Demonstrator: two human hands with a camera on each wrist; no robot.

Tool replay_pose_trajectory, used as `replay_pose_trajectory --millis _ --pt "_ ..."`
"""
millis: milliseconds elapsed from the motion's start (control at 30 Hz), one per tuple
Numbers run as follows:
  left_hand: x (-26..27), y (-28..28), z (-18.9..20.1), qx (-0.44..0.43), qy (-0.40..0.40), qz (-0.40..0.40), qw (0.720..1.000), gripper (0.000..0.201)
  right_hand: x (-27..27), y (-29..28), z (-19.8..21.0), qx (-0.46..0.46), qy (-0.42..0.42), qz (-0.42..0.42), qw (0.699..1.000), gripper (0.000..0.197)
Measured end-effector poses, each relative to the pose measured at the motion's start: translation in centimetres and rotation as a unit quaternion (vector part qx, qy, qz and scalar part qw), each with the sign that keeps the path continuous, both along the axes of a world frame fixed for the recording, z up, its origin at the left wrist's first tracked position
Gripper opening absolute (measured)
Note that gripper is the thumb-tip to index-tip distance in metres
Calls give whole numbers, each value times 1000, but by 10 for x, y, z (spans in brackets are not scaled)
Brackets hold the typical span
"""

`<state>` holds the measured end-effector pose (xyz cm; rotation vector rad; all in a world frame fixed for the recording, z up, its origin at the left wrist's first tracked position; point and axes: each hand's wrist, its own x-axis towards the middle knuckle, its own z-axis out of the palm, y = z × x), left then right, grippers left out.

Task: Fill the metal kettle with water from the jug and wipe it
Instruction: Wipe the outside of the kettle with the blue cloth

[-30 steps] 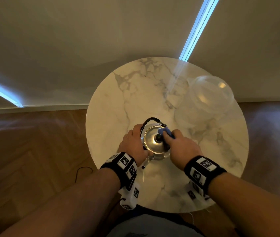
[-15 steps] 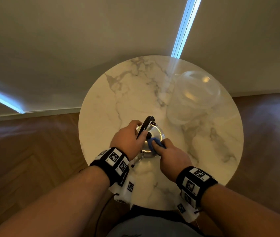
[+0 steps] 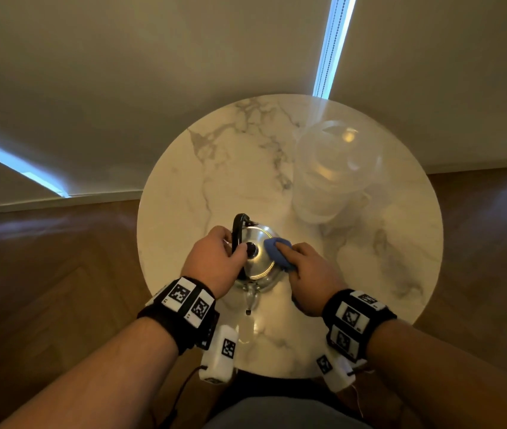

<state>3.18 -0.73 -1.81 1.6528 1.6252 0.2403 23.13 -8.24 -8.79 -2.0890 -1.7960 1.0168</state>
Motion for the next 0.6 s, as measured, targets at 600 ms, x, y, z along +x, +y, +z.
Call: replay_pose_trajectory --millis 600 --pt "22 -15 -12 182 316 -278 889 55 20 51 -22 58 91 69 992 51"
